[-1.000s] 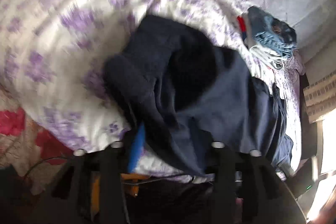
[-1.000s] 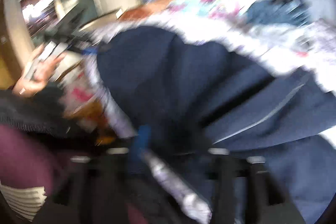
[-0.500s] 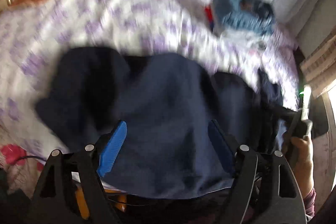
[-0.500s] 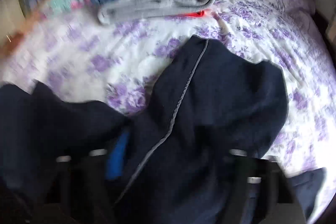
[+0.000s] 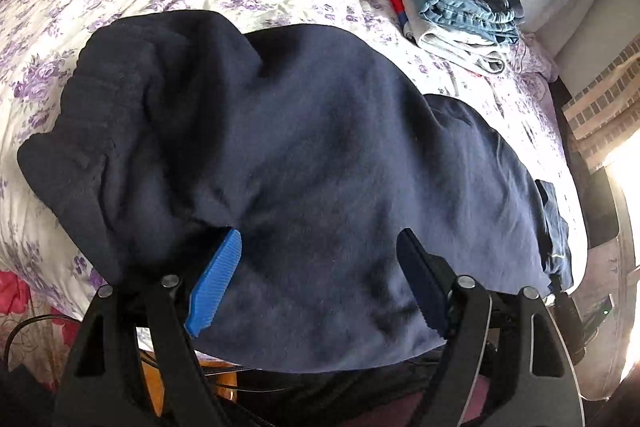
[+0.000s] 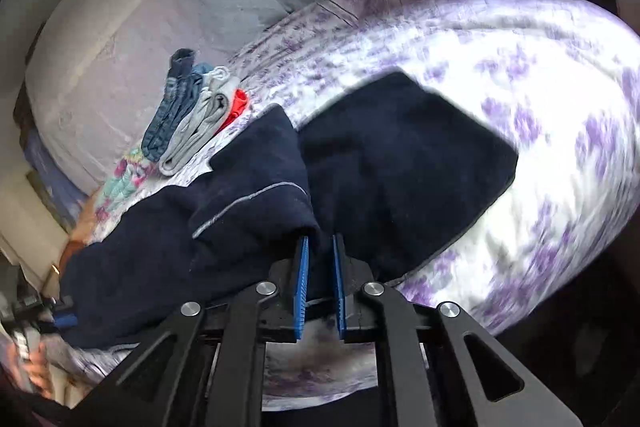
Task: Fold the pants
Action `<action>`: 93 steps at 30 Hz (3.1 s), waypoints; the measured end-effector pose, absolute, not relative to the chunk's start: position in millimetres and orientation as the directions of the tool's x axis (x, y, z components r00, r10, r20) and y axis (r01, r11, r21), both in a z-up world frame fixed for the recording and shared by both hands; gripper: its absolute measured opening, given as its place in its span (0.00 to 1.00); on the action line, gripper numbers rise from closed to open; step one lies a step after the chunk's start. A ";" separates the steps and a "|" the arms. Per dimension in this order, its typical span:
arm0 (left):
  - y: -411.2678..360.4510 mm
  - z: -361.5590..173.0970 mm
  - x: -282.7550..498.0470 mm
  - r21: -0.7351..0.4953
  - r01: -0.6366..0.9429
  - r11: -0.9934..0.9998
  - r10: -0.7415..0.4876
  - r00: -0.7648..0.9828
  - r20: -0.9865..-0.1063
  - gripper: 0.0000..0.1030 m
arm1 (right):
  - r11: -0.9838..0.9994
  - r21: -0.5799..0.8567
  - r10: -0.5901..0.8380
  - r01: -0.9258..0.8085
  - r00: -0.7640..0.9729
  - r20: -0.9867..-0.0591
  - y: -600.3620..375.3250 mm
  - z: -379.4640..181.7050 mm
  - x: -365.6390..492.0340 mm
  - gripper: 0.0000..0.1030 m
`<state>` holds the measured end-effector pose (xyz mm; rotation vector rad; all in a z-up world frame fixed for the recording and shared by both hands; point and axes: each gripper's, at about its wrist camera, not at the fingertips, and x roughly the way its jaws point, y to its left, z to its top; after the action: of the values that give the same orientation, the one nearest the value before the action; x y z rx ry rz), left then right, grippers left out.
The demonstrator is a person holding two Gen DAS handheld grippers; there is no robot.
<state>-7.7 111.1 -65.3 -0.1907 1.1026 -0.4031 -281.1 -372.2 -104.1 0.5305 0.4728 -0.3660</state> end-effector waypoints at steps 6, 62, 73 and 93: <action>109.6 -64.4 -10.1 -0.343 0.220 0.913 -0.405 0.391 -0.827 0.77 | 0.898 -0.184 -0.439 0.400 0.789 -0.429 -308.8 -69.1 -244.3 0.80; 182.5 -55.6 2.4 -0.444 0.063 0.894 -0.428 0.420 -0.801 0.76 | 0.742 0.542 -0.003 0.395 0.810 -0.586 -455.4 -76.9 -253.1 0.10; 237.7 -32.7 3.6 -0.416 -0.049 0.908 -0.322 0.551 -0.770 0.03 | 0.728 0.567 -0.021 0.385 0.839 -0.543 -449.5 -56.2 -281.3 0.10; 206.0 -42.9 -9.3 -0.442 0.040 0.896 -0.404 0.490 -0.773 0.72 | 0.681 0.634 0.052 0.365 0.840 -0.540 -450.8 -95.5 -286.8 0.34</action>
<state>-9.3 206.0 -42.9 -0.3932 1.0301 -0.2781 -286.8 -450.8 -95.5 0.8117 0.5596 -0.1861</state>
